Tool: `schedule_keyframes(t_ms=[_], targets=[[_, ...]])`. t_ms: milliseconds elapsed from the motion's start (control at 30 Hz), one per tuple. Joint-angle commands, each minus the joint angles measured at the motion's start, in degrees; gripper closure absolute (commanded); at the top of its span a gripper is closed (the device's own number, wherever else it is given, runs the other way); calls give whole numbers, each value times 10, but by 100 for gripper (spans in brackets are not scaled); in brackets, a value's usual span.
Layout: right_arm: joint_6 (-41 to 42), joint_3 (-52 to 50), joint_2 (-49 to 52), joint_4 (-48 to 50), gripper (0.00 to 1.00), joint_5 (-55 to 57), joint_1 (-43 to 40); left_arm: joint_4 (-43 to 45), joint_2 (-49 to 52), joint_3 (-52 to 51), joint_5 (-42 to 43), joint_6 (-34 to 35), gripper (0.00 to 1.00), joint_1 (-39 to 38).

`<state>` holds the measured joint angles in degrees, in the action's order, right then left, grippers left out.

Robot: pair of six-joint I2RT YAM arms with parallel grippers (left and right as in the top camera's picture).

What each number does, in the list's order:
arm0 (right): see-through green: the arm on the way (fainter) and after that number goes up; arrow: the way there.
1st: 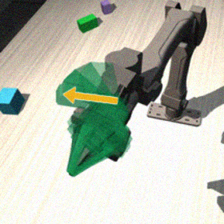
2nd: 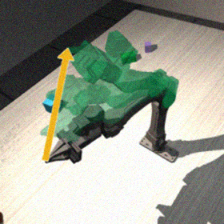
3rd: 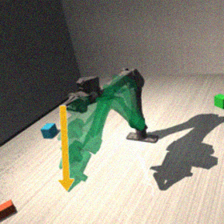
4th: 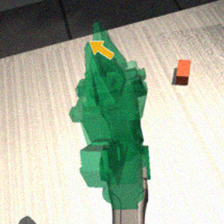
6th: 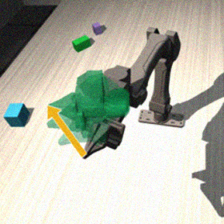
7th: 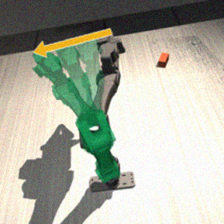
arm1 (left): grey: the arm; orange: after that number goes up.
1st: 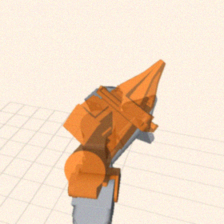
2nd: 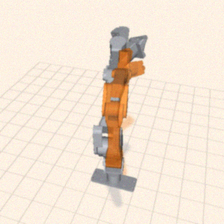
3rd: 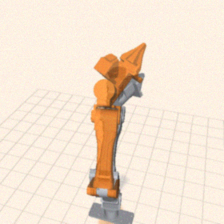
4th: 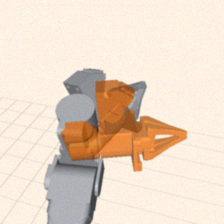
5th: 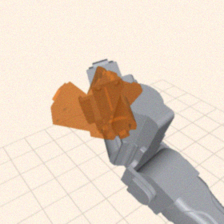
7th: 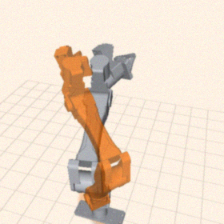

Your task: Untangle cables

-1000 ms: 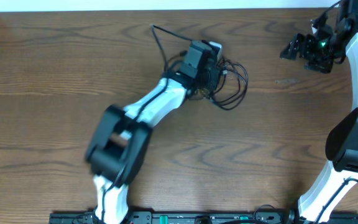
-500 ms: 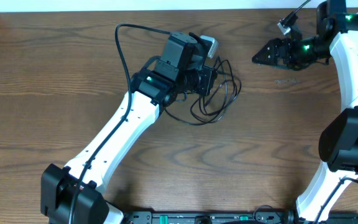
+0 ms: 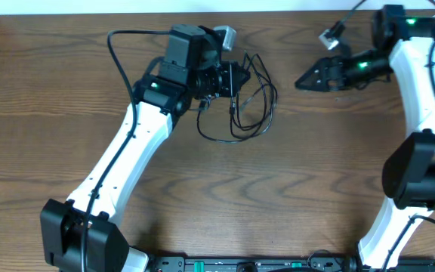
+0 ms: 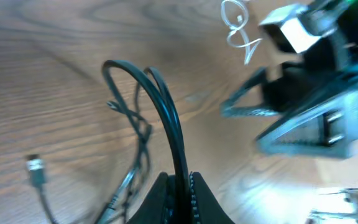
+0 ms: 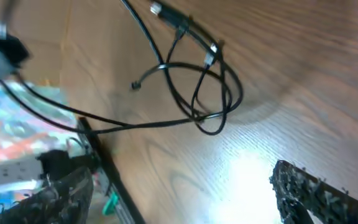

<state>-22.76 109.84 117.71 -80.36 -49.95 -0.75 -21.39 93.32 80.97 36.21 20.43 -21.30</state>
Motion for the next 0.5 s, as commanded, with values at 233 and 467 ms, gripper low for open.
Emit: schedule_keyframes(t_ms=[233, 467], targets=[[238, -74, -4, 160, 14, 145, 99, 45, -81, 3, 68, 43, 93, 9], [402, -131, -4, 308, 17, 262, 141, 53, -136, 3, 66, 43, 93, 9]])
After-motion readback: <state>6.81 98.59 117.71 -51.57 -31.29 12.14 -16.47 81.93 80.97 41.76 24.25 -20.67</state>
